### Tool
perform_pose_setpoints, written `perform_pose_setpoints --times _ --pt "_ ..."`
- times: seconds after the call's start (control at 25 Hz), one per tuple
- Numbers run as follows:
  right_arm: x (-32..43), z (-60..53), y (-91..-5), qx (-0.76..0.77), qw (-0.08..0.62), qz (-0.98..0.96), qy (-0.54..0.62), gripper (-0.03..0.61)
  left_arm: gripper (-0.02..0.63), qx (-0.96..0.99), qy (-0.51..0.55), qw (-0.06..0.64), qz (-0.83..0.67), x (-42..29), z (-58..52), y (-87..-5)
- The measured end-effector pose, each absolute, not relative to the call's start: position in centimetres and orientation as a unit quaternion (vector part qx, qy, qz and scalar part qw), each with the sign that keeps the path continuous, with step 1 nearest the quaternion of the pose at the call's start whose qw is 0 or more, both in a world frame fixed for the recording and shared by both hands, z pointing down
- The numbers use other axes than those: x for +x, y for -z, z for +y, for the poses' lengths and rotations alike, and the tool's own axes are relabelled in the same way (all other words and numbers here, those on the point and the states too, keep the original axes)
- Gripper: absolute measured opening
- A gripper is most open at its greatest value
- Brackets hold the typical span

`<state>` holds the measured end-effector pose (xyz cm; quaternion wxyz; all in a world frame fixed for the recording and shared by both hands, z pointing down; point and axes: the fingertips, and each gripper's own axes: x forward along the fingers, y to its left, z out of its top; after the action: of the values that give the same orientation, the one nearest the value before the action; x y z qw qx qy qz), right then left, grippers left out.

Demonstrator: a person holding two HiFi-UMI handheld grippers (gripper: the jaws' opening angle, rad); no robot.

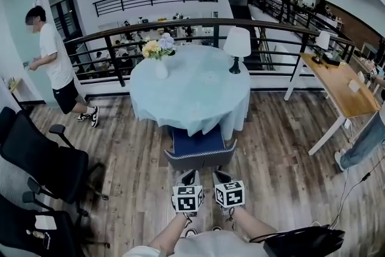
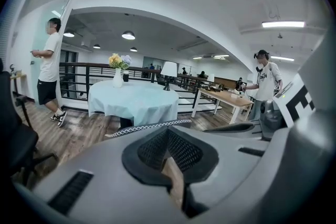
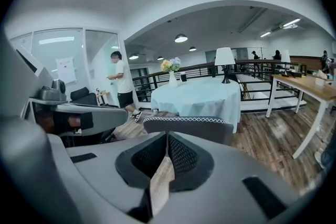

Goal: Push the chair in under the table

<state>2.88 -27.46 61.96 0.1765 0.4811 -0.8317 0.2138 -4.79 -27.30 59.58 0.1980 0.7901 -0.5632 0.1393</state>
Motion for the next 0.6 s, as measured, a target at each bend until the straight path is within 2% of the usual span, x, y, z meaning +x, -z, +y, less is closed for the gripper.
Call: perform_pose_setpoints --times 0.6 --pt "3.7 -28.0 -60.8 0.489 0.187 -0.833 -0.179 0.017 0.005 0.783 -0.141 0.196 -0.573 -4.1 -27.6 -59.8"
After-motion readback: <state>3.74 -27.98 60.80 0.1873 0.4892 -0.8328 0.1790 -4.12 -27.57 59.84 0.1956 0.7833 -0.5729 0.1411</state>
